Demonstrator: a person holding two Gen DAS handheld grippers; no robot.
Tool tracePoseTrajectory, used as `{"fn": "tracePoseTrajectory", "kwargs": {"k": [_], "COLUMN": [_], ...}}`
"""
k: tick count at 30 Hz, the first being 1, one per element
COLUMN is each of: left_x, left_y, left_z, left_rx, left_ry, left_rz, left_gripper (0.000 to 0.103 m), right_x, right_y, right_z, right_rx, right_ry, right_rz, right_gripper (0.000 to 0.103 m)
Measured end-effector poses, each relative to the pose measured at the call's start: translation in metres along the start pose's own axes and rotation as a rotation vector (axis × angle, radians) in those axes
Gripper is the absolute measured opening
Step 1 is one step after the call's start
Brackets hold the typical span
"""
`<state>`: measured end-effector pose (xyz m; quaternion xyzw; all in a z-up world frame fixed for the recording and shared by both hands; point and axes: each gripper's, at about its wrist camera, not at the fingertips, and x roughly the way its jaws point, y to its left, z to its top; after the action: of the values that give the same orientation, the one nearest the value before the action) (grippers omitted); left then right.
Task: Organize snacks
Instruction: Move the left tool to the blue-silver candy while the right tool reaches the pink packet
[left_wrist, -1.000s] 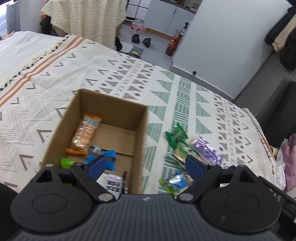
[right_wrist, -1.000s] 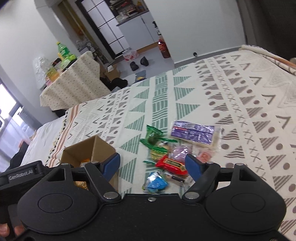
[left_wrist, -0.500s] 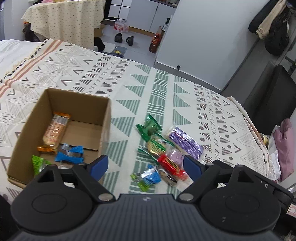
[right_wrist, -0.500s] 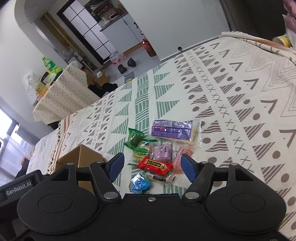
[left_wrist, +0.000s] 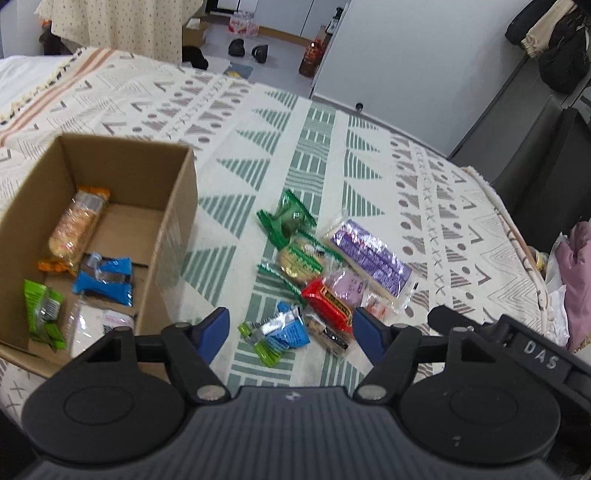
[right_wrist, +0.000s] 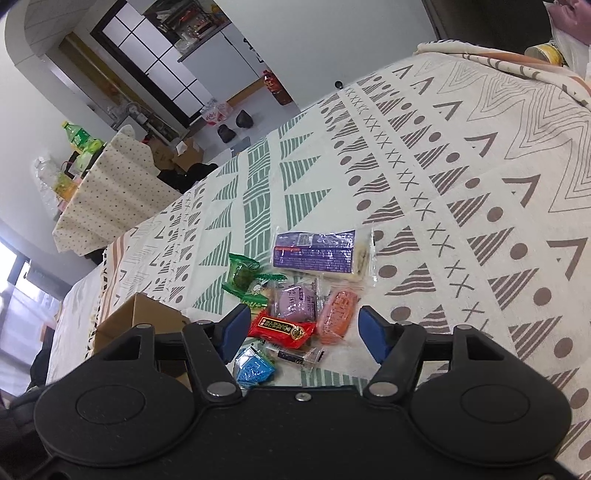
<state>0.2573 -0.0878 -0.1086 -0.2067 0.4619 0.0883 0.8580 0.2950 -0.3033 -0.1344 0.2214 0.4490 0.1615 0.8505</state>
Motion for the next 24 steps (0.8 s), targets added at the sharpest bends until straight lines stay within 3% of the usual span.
{"fn": "tracePoseTrajectory", "kwargs": {"k": [8,24], "left_x": [0.034,0.087], "left_y": [0.003,0.014], "left_z": [-0.007,-0.01], "left_rx": [-0.026,-0.051], "left_ry": [0.07,0.124], "left_rz": [0.0,0.017], "left_gripper": [0.061,0.05], "right_x": [0.011,0.055], "right_y": [-0.003,-0.003], "right_z": [-0.002,-0.003], "right_rx": [-0.005,-0.057], "right_ry": [0.023,0.087], "right_rz": [-0.017,-0.09], "right_gripper": [0.063,0.056]}}
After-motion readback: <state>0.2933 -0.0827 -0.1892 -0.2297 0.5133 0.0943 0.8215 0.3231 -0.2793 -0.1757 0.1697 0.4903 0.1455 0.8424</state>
